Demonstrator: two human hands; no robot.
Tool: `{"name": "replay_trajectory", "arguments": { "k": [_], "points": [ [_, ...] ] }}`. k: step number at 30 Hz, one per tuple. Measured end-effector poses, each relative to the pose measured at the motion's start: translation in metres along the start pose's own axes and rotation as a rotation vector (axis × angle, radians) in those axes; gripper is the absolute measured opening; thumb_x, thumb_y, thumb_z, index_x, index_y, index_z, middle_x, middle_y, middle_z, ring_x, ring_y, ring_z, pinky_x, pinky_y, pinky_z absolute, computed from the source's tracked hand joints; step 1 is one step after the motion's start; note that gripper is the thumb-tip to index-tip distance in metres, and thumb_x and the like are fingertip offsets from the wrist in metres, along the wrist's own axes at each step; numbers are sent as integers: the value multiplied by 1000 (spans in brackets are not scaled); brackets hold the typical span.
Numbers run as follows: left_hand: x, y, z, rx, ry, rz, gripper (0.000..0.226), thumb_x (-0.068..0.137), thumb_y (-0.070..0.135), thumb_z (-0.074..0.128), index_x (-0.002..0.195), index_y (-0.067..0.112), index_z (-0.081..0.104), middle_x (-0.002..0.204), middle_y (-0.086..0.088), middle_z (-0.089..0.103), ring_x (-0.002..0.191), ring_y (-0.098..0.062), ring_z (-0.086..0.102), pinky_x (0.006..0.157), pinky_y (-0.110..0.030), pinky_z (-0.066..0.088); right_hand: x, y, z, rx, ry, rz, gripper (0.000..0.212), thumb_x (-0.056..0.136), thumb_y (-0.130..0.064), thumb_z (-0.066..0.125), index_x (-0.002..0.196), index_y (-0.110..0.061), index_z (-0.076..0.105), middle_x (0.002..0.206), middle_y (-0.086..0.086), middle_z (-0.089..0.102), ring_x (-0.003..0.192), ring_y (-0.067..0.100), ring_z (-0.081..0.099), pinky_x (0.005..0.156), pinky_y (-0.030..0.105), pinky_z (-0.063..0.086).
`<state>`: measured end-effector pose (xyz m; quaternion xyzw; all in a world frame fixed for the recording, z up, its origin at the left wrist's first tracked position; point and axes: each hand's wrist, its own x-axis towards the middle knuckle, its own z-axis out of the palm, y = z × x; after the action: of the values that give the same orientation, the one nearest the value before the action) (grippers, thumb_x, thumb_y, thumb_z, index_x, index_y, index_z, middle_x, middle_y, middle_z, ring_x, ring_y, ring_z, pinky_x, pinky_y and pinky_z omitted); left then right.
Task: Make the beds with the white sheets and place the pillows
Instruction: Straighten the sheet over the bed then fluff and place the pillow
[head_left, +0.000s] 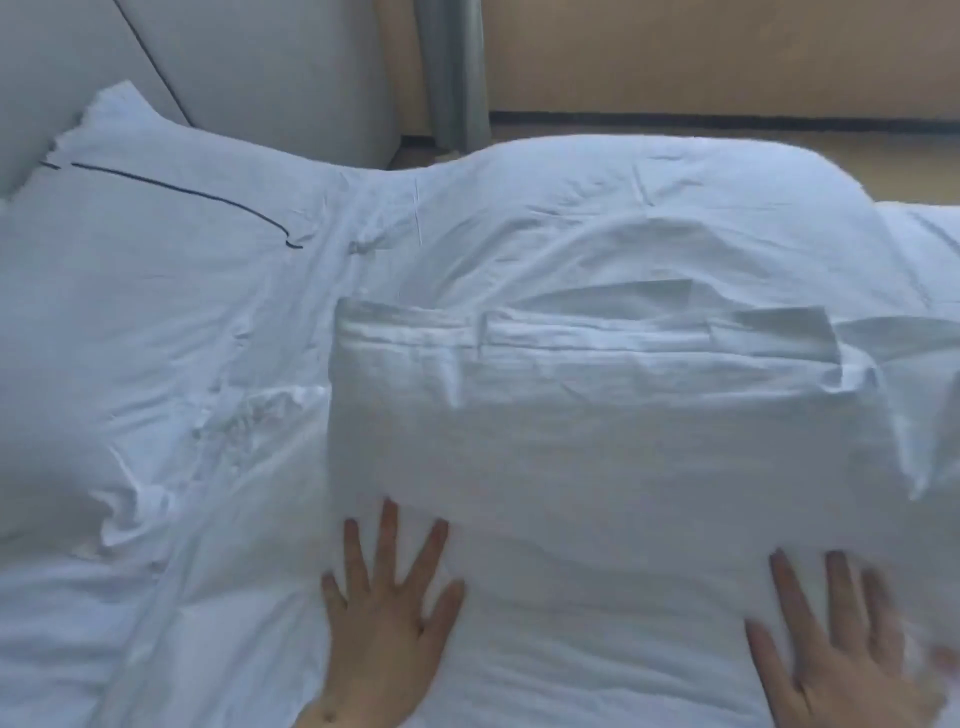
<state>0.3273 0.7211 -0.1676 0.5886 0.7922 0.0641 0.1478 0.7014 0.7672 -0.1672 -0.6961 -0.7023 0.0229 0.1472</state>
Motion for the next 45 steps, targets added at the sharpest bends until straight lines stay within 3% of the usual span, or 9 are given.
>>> {"name": "replay_trajectory", "arguments": {
  "k": [5,9,13,16,22,28,32,40,45],
  "points": [
    [-24,0,-21,91,12,38,62,85,79,8,143,66,-11,167,7,-4,150,-37,6,106,-65,31,-22,-3,-56,-125,-311,201,66,83,-62,34,147,-49,34,160,1,31,143,25,29,103,70,24],
    [-121,34,-61,-140,172,-91,64,87,70,33,140,40,51,135,-17,55,110,-43,58,86,-56,52,-83,-25,-106,-37,-451,267,63,76,-61,34,137,-51,49,150,-3,48,133,15,42,103,62,32],
    [-246,61,-59,-207,498,-52,38,83,31,50,115,25,69,90,-25,64,57,-17,39,55,-32,44,-161,-28,-158,142,-410,258,59,74,-60,44,132,-55,44,129,3,63,109,14,55,92,46,40],
    [-290,77,-38,-526,197,-234,62,88,22,64,134,58,44,99,-23,68,49,-21,50,48,-28,45,-211,-19,-176,356,-177,308,69,81,-35,67,139,-56,36,90,3,53,69,9,55,72,25,50],
    [-280,103,-34,-1251,3,-640,82,62,70,73,119,88,16,116,66,29,100,2,54,101,-50,46,-248,-14,-159,551,-148,694,102,80,-25,79,125,-84,9,106,21,62,92,29,68,87,35,51],
    [-241,111,-21,-1579,169,-715,74,77,27,78,127,69,44,142,30,49,124,-15,58,101,-57,45,-223,-24,-117,834,-31,891,81,77,-62,65,142,-66,18,115,22,56,103,37,58,100,55,47],
    [-205,118,-20,-1566,421,-837,66,70,-1,79,118,42,66,127,8,67,115,-20,65,103,-50,49,-178,-30,-101,1047,376,1006,42,82,-22,77,119,-27,56,103,-15,56,83,-15,56,83,5,42],
    [-228,148,-144,-1475,407,-589,56,74,5,78,117,38,66,125,7,63,119,-18,59,107,-47,46,-149,-38,-212,1169,352,941,17,70,-10,76,76,-17,62,66,2,48,53,10,43,43,16,36],
    [-262,173,-287,-1371,426,-377,51,62,30,77,110,42,64,123,7,66,115,-19,62,103,-48,49,-142,-83,-372,1173,420,779,18,74,-7,73,74,-21,62,68,-6,56,68,21,54,67,31,48]
  ]
}}
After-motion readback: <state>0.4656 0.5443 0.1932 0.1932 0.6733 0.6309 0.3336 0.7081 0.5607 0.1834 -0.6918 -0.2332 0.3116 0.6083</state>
